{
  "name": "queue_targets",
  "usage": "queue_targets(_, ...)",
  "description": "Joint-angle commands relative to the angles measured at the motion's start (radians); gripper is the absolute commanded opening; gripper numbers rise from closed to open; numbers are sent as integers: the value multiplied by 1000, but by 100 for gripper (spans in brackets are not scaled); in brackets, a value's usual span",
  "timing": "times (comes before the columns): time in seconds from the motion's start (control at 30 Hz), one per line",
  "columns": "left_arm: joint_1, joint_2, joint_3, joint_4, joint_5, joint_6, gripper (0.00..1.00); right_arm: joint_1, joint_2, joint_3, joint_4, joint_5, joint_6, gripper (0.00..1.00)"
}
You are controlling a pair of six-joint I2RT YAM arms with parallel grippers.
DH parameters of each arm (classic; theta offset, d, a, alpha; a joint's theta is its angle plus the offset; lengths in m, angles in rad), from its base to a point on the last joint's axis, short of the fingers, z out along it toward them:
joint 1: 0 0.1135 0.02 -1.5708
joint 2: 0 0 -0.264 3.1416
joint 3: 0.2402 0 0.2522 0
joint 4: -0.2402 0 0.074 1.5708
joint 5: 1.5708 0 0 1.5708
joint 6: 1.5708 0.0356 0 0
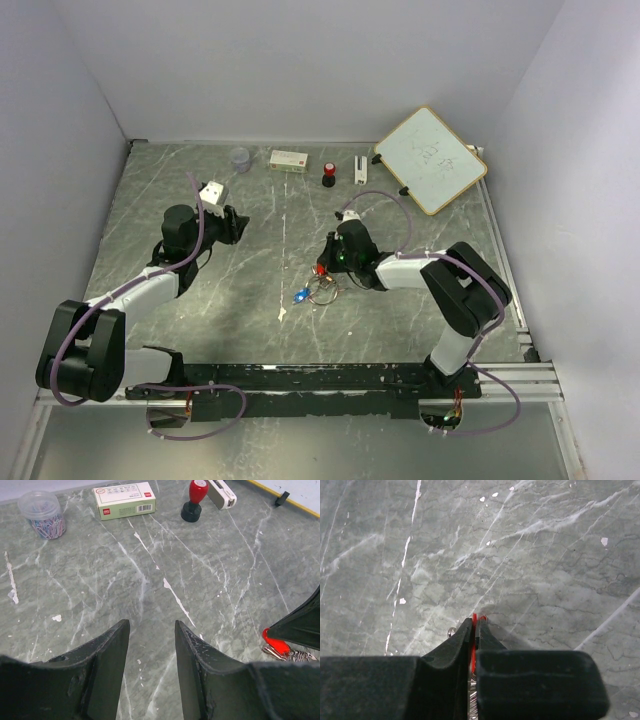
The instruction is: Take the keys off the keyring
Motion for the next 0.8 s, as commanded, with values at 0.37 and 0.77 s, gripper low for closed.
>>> queue_targets(0.37, -6, -13, 33, 17, 95, -4, 50, 13, -190, 84, -141, 64, -142, 0)
queue_targets(0.77, -6, 28, 116, 70, 320, -101, 52, 79, -375, 164, -127, 179, -325, 0)
